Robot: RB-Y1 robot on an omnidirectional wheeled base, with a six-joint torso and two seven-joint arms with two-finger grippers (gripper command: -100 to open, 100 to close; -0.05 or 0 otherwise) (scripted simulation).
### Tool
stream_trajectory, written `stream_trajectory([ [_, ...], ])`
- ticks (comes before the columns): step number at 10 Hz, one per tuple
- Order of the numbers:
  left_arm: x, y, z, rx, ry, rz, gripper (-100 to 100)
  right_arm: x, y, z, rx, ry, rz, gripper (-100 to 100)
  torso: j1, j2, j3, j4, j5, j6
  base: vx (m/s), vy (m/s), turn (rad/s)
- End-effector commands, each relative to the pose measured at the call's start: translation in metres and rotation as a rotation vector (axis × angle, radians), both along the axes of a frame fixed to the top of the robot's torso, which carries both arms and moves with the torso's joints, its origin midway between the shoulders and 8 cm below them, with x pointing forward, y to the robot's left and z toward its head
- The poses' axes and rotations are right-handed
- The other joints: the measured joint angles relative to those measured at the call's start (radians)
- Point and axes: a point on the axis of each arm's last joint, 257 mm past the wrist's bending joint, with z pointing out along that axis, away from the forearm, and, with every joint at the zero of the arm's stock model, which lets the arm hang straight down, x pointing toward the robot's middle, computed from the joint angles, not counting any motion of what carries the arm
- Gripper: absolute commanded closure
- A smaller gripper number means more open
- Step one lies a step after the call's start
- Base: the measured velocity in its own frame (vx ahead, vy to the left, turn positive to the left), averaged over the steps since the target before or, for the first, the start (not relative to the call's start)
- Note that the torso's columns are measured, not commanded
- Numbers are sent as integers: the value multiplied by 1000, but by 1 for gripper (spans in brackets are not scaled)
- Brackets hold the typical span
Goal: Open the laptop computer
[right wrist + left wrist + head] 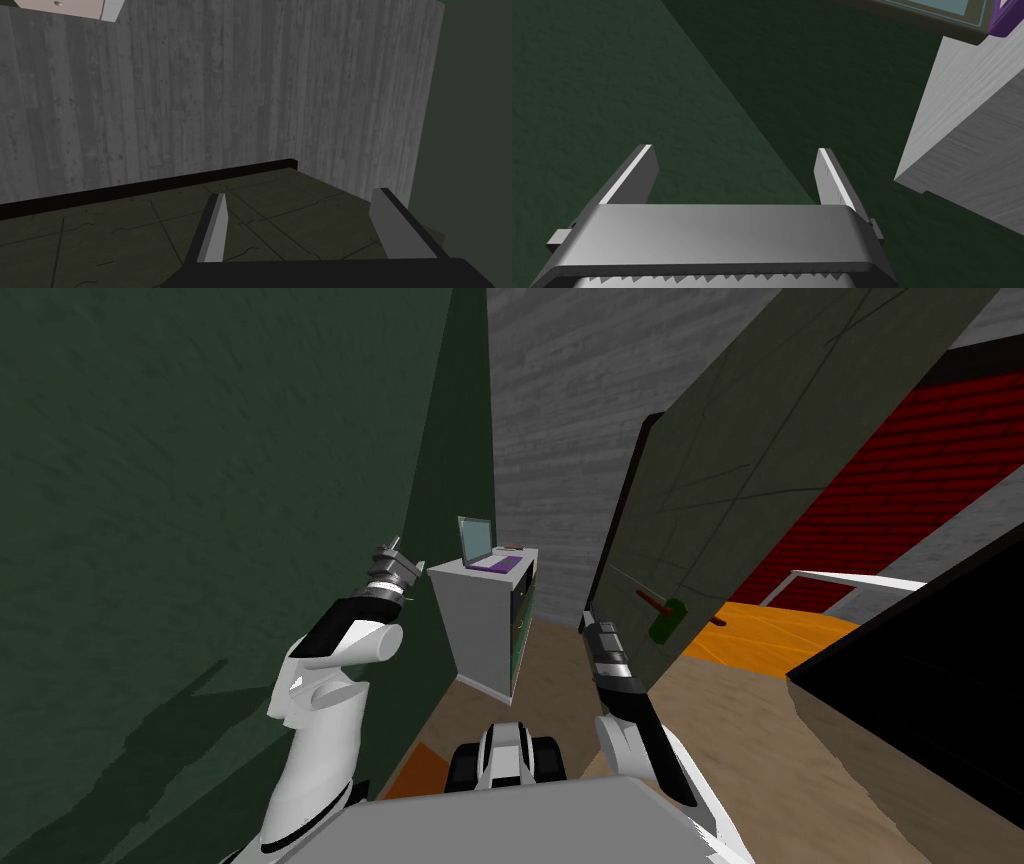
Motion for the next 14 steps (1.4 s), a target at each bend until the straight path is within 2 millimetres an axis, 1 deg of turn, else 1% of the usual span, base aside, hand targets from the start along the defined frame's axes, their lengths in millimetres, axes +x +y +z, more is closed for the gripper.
stream_trajectory([
  [1,8,2,-2,-22,41,-1,-100,0,0,0,0,0,0,0,0,0,0,0,0,0,10,5,-1],
  [2,10,4,12,-46,31,-6,-100,0,0,0,0,0,0,0,0,1,1,0,0,0,20,7,-19],
  [4,14,4,7,-53,62,-4,-100,0,0,0,0,0,0,0,0,0,0,0,0,0,16,5,-9],
  [5,16,6,20,-77,53,-11,-100,0,0,0,0,0,0,0,0,1,1,0,0,0,21,4,-24],
  [7,20,6,15,-83,85,-9,-100,0,0,0,0,0,0,0,0,0,0,0,0,0,20,4,-8],
  [8,22,7,28,-107,79,-16,-100,0,0,0,0,0,0,0,0,1,1,0,0,0,33,4,-29],
  [10,25,7,22,-113,108,-14,-100,0,0,0,0,0,0,0,0,0,0,0,0,0,25,6,-8],
  [11,27,7,34,-135,103,-22,-100,0,0,0,0,0,0,0,0,1,1,0,0,0,28,4,-20],
  [13,30,7,29,-142,134,-21,-100,0,0,0,0,0,0,0,0,0,0,0,0,0,24,7,-14],
  [14,32,7,42,-164,129,-30,-100,0,0,0,0,0,0,0,0,1,1,0,0,0,31,10,-26],
])
